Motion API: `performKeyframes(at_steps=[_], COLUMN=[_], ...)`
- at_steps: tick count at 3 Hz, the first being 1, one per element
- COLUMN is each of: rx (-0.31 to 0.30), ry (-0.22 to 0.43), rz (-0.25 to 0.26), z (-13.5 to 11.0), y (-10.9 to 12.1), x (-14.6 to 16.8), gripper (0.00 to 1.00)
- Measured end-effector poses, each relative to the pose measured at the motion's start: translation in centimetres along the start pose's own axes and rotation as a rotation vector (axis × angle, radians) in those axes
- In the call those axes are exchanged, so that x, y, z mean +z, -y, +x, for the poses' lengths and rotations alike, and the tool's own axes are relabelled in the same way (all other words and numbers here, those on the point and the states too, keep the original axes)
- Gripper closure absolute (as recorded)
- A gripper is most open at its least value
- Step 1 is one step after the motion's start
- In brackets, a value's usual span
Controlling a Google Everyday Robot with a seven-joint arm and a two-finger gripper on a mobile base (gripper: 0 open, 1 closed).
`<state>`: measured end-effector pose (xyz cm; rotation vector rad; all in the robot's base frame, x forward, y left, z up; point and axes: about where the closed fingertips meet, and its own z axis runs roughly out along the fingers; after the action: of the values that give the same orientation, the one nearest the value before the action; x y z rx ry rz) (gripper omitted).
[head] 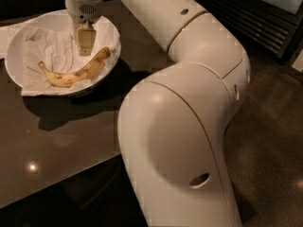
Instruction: Pick banana from white bowl
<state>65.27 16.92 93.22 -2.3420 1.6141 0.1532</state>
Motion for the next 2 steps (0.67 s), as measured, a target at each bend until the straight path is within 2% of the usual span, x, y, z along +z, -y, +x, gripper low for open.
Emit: performKeyframes(at_steps=[1,2], rx=[0.030,0.060], ry=[0.019,0.038], rz=[-0.024,-0.049], z=[-0.48,-1.11], y=[-0.55,-0.94], x=[0.96,1.88], gripper=[0.55,0.48])
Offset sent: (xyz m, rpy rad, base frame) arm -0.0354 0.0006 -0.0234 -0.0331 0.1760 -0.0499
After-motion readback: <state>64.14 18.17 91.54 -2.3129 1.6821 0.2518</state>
